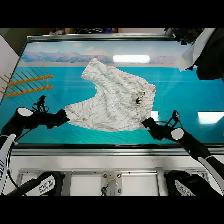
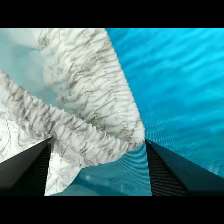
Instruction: Fold the clothes and pants, and hang the long-sleeved shirts on hangers.
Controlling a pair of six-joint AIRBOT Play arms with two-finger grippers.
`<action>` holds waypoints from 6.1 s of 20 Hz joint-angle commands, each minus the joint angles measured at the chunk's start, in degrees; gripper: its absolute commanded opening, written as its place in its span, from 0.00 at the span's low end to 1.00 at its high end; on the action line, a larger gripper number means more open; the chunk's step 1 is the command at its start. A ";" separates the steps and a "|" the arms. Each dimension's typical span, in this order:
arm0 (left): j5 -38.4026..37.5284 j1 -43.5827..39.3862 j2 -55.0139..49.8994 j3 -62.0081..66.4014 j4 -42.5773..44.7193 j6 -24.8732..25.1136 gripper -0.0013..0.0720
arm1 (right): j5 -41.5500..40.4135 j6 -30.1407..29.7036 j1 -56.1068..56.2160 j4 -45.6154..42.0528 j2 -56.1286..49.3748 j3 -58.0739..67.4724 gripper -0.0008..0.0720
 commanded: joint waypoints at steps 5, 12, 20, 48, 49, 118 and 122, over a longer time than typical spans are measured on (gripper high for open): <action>0.00 -0.04 0.04 -0.02 0.00 -0.04 0.03 | -5.18 0.04 2.60 2.25 -3.28 -0.13 0.57; 0.46 -0.04 0.85 0.07 0.00 -0.04 0.03 | -5.16 -6.80 2.58 2.23 -2.91 0.94 0.05; -2.47 -0.04 20.61 24.65 -0.20 -0.61 0.03 | 13.40 -15.02 2.47 -9.66 11.96 25.24 0.05; -0.35 -6.62 -18.64 56.15 -0.63 -2.19 0.03 | 28.63 1.31 2.47 -19.17 -19.08 52.89 0.05; 0.13 -6.67 -19.82 56.17 -0.52 -2.16 0.03 | 27.26 -0.72 2.47 -19.28 -21.64 54.38 0.05; -9.79 -26.16 19.52 6.43 4.31 -6.78 0.03 | 31.52 -63.43 -14.01 31.15 -21.46 18.73 0.05; -8.61 -26.58 19.52 6.43 4.28 -6.93 0.03 | 26.86 -57.90 -28.09 28.24 -17.22 32.11 0.05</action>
